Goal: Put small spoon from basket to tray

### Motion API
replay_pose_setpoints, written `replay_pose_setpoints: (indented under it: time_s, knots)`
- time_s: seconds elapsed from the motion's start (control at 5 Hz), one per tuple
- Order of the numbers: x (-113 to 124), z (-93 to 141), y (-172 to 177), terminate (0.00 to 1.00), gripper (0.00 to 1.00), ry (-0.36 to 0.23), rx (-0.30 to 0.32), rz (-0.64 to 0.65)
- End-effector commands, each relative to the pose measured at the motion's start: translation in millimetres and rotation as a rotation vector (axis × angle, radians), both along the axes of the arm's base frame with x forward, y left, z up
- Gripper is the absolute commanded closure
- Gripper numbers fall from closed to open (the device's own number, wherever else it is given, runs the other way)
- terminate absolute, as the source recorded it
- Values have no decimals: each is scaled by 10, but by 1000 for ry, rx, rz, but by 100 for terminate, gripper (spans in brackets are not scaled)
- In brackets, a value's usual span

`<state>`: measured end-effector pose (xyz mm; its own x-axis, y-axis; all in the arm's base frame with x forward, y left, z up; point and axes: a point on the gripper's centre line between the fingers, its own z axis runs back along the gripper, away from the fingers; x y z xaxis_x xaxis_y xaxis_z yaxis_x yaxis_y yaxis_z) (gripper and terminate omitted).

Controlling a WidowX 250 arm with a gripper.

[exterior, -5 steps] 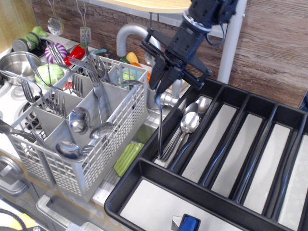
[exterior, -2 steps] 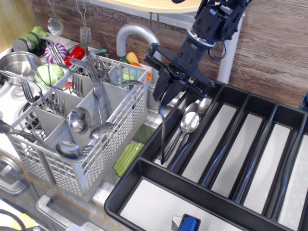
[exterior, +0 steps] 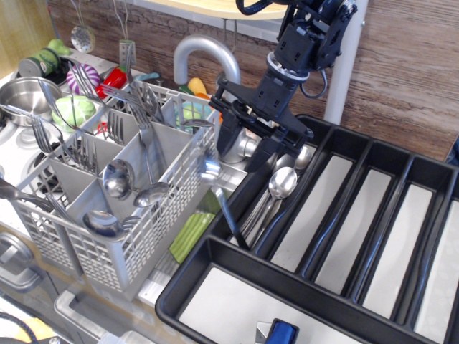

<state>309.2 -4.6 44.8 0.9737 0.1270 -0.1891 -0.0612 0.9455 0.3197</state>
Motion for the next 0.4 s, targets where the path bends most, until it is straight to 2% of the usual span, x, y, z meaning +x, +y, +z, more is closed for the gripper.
replay_pose_setpoints:
  time_s: [0.0, 0.2]
  knots:
    - [52, 242, 2, 0, 0, -74, -12, -10]
    - [52, 242, 2, 100, 0, -74, -12, -10]
